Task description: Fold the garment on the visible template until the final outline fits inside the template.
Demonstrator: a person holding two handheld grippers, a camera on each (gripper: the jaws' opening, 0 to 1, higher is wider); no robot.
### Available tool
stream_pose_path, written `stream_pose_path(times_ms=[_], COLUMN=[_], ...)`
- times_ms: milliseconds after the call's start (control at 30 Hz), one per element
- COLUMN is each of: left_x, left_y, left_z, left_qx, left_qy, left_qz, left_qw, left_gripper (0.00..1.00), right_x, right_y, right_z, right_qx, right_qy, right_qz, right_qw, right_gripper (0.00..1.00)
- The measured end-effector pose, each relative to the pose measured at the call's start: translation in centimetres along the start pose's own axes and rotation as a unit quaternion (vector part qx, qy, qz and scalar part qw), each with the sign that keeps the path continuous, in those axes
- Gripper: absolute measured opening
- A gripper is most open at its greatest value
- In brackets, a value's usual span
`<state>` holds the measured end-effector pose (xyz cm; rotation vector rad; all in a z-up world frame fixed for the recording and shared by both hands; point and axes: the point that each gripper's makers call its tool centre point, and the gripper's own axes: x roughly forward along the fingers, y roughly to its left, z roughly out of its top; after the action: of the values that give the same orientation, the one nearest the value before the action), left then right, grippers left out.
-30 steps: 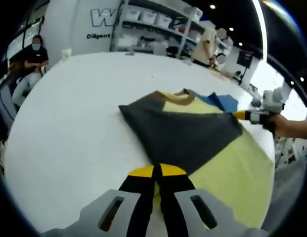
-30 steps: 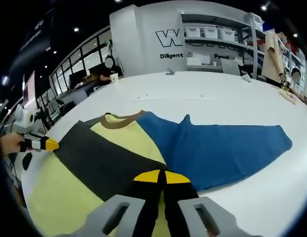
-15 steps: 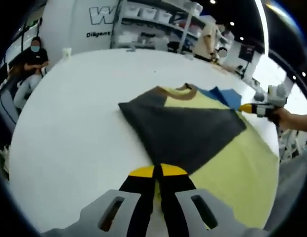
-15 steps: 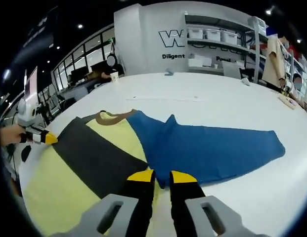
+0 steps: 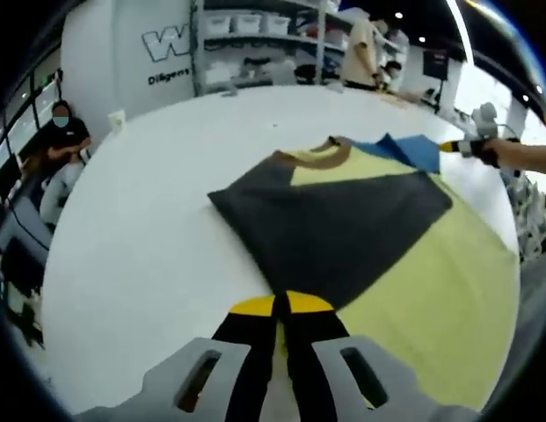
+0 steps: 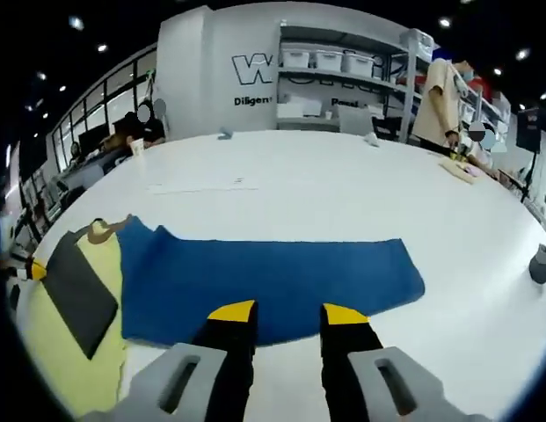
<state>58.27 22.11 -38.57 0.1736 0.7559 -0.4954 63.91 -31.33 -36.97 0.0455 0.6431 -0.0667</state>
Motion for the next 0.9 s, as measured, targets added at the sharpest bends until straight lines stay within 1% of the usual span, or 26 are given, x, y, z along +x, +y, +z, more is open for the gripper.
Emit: stream_pose_path(times_ms=[33,67,100,133,167,200,300,367,400,433,467,533,600,633,667,700,733,767,800,833,900], left_x=[0.0,0.0,-0.1,-0.1,-0.2,-0.3,-0.1,-0.1,-0.1,-0.1,-0.1,-0.1,-0.3,-0.4,-0.4,-0.5,-0.5,-0.5,-0.5,-0.5,-0.5], left_y=[0.0,0.0,-0.4,-0.5,-0.5,-0.5,-0.1,0.1,0.2,0.2,0.4,0.5,0.7,0.9,1.0,1.1,1.2,1.1,1.1,1.1,1.1], left_z=[0.0,0.0,0.0,-0.1,-0.1,0.0,-0.3,-0.3,-0.3,-0.3,-0.4,-0.4,-0.6,-0.7,-0.8,-0.9,-0.9,-0.9,-0.8,-0.8,-0.8], left_qx=[0.000,-0.001,-0.002,-0.002,-0.001,-0.003,0.007,0.016,0.016,0.015,0.016,0.015,0.007,0.001,-0.003,-0.005,-0.005,-0.006,-0.006,-0.006,-0.007], left_qy=[-0.002,-0.006,-0.008,-0.009,-0.009,-0.010,-0.006,-0.008,-0.008,-0.008,-0.007,-0.006,-0.007,-0.008,-0.009,-0.010,-0.010,-0.011,-0.011,-0.011,-0.011], left_qz=[-0.001,-0.005,-0.009,-0.011,-0.012,-0.012,-0.006,-0.004,-0.003,-0.003,-0.002,-0.001,-0.001,-0.001,-0.001,-0.001,0.000,0.000,0.000,0.000,0.000], left_qw=[1.0000,1.0000,0.9999,0.9999,0.9999,0.9999,0.9999,0.9998,0.9998,0.9998,0.9998,0.9999,0.9999,1.0000,1.0000,0.9999,0.9999,0.9999,0.9999,0.9999,0.9999], left_gripper=[0.03,0.03,0.02,0.02,0.02,0.02,0.02,0.02,0.02,0.02,0.02,0.02,0.02,0.02,0.02,0.02,0.02,0.02,0.02,0.02,0.02], right_x=[0.3,0.2,0.3,0.3,0.3,0.3,0.0,0.2,0.2,0.2,0.5,1.1,1.8,2.0,1.7,1.9,2.2,2.2,2.1,1.9,2.1], right_y=[-1.1,-1.7,-2.9,-3.3,-4.2,-5.1,-6.4,-7.9,-8.0,-8.4,-8.8,-8.9,-9.1,-9.3,-10.0,-9.7,-9.7,-9.2,-8.6,-8.5,-8.9], right_z=[0.3,0.3,0.4,0.3,0.4,0.4,-0.5,-0.5,-0.5,-0.4,0.0,0.1,-0.4,-0.8,-1.1,-0.3,-0.3,-0.3,-0.3,-0.4,-0.6], right_qx=[-0.004,-0.007,0.002,0.011,0.025,0.028,0.031,0.036,0.038,0.050,0.059,0.058,0.057,0.051,0.032,0.052,0.052,0.056,0.041,0.019,0.029], right_qy=[-0.006,-0.009,-0.011,-0.011,-0.014,-0.018,-0.002,-0.002,-0.003,-0.008,-0.017,-0.018,-0.005,0.004,0.017,-0.005,-0.002,-0.001,-0.002,0.001,0.003], right_qz=[-0.012,-0.021,-0.035,-0.041,-0.046,-0.054,-0.067,-0.080,-0.084,-0.093,-0.095,-0.097,-0.102,-0.109,-0.125,-0.119,-0.118,-0.110,-0.102,-0.103,-0.103], right_qw=[0.9999,0.9997,0.9993,0.9990,0.9985,0.9980,0.9973,0.9961,0.9957,0.9944,0.9936,0.9934,0.9931,0.9928,0.9915,0.9915,0.9917,0.9924,0.9940,0.9945,0.9942], right_gripper=[0.27,0.29,0.32,0.32,0.32,0.32,0.31,0.30,0.28,0.26,0.25,0.26,0.28,0.27,0.27,0.24,0.20,0.11,0.05,0.05,0.03])
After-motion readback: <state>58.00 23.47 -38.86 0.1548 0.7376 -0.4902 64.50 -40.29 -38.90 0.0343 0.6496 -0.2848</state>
